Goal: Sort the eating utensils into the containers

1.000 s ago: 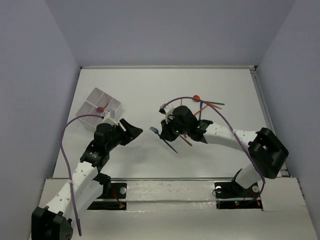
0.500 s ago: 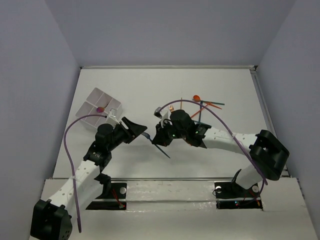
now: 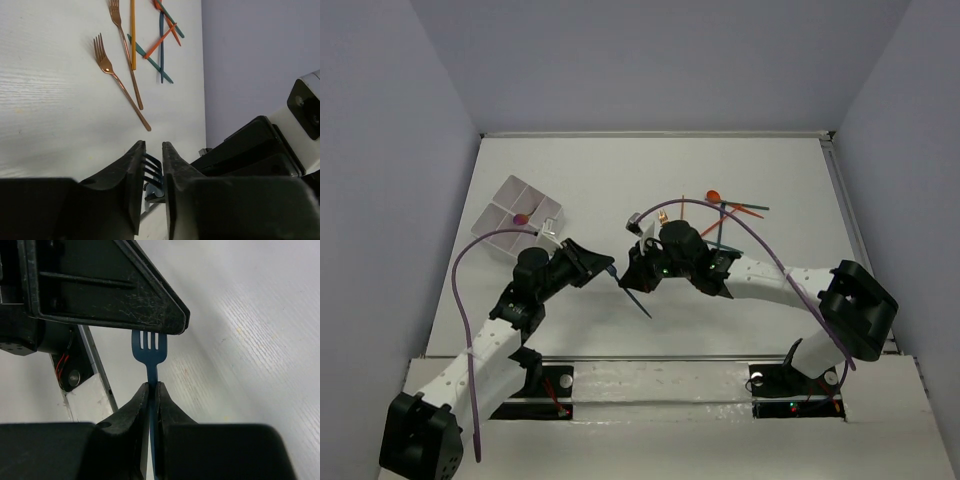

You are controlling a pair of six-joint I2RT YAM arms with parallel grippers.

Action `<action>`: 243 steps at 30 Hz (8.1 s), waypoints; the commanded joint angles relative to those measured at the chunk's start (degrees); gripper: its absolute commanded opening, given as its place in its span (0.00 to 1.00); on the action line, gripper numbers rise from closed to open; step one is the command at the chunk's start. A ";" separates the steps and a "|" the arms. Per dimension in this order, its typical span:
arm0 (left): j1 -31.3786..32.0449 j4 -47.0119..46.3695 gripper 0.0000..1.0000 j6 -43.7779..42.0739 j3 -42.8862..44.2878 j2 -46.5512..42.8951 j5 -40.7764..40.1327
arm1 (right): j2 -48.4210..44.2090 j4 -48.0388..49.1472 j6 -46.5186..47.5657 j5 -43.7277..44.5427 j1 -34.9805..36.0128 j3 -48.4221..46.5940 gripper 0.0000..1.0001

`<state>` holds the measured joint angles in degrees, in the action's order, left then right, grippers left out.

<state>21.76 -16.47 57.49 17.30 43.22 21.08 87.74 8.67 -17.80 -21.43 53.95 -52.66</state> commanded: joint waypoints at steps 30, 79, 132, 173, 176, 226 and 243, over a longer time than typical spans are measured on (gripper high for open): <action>-15.33 25.78 0.06 -34.20 40.97 3.79 -44.10 | -27.27 1.53 1.54 21.08 0.63 14.69 0.73; -31.51 6.10 0.14 -34.03 37.46 25.42 -39.45 | -29.38 1.27 1.54 21.34 0.63 17.33 0.73; -25.36 15.15 0.89 -31.57 16.01 -10.09 13.46 | 13.14 -15.79 7.87 28.55 -11.59 -4.99 0.40; 3.55 5.22 0.76 -21.55 19.26 15.83 -6.04 | -7.58 -7.36 5.85 8.95 -5.88 0.36 0.07; 3.55 1.80 0.74 -21.02 18.83 17.50 -5.79 | -8.20 -6.65 5.67 7.99 -5.88 0.98 0.07; -12.34 40.29 0.06 -40.70 47.74 9.07 -59.66 | -20.68 1.09 -2.24 19.85 -5.88 10.03 0.97; -20.70 32.13 0.06 -51.25 58.47 22.96 -73.63 | -22.44 1.88 -2.76 19.76 -6.41 11.44 0.97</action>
<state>1.45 22.44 9.87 73.52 64.62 -45.67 65.60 7.60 -20.34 -1.87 47.70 -41.23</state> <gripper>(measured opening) 0.088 0.971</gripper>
